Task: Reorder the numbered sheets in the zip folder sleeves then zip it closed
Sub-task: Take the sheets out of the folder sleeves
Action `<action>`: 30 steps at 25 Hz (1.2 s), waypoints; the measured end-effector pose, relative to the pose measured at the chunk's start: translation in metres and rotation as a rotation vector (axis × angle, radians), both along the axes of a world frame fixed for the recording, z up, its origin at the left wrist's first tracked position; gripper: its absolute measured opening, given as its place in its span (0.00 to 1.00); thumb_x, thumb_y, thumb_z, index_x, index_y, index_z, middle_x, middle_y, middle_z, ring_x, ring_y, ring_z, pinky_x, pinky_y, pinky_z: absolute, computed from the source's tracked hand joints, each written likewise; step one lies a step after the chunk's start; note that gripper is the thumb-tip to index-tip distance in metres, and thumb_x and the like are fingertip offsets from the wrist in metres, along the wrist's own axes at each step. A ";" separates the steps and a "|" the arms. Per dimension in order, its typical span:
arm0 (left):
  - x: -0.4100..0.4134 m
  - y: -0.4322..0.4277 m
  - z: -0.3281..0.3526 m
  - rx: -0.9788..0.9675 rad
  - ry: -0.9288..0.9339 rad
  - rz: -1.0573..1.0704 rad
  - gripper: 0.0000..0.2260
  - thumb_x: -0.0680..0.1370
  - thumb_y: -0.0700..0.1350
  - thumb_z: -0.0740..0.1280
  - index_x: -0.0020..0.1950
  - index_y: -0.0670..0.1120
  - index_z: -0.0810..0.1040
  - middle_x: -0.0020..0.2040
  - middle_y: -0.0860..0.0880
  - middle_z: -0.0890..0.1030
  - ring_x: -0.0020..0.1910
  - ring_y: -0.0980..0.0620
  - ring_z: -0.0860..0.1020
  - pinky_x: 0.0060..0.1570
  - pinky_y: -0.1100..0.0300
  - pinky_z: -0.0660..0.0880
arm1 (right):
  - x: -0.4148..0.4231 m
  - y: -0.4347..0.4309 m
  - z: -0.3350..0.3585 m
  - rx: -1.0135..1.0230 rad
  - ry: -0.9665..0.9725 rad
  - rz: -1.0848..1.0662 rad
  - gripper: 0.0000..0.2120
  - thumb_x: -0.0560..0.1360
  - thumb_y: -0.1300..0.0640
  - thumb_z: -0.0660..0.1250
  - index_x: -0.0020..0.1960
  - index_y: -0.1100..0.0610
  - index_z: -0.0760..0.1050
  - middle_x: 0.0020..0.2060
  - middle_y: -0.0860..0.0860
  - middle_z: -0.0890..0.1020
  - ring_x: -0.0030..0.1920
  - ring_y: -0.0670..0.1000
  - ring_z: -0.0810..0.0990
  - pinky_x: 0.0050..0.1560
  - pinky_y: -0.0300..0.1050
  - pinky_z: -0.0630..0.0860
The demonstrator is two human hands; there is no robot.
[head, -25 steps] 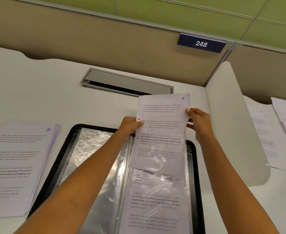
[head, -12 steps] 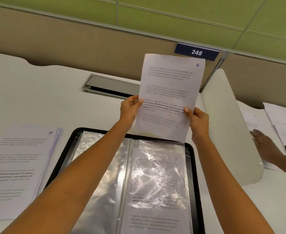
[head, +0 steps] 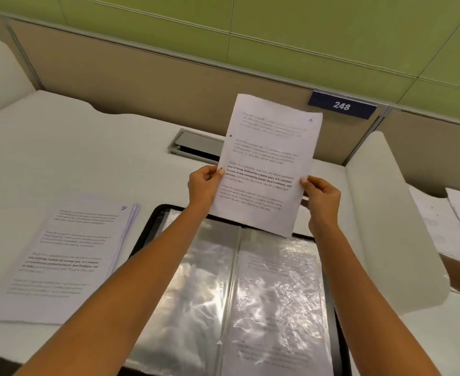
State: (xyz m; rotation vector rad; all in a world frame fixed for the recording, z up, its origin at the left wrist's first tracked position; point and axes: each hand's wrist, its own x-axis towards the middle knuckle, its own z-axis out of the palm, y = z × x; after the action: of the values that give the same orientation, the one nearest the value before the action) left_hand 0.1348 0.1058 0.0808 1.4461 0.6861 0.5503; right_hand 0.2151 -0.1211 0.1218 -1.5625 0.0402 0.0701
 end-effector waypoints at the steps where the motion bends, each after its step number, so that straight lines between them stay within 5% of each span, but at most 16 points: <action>1: -0.013 0.011 -0.003 0.006 0.019 0.018 0.03 0.76 0.47 0.70 0.47 0.48 0.81 0.44 0.50 0.84 0.46 0.49 0.83 0.50 0.53 0.80 | -0.007 0.010 -0.004 -0.003 0.028 0.000 0.06 0.76 0.61 0.70 0.51 0.61 0.81 0.47 0.56 0.84 0.48 0.57 0.84 0.46 0.51 0.83; 16: -0.226 0.191 -0.036 0.007 0.314 0.308 0.11 0.75 0.43 0.72 0.56 0.41 0.82 0.48 0.46 0.83 0.46 0.49 0.80 0.53 0.57 0.77 | -0.171 0.199 -0.061 -0.090 0.305 0.439 0.05 0.77 0.65 0.67 0.51 0.64 0.79 0.45 0.58 0.84 0.41 0.54 0.83 0.36 0.43 0.80; 30: -0.325 0.258 -0.066 0.141 0.618 0.268 0.11 0.76 0.44 0.71 0.57 0.43 0.81 0.50 0.45 0.83 0.50 0.46 0.80 0.56 0.52 0.77 | -0.253 0.270 -0.107 -0.246 0.418 0.511 0.04 0.75 0.65 0.69 0.49 0.64 0.79 0.43 0.57 0.83 0.41 0.55 0.84 0.34 0.44 0.81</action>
State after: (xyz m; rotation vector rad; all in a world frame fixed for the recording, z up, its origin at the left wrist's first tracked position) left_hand -0.1899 0.3637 0.0144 1.6816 1.3659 0.3533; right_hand -0.0378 0.1492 0.0153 -1.7472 -0.0240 0.8197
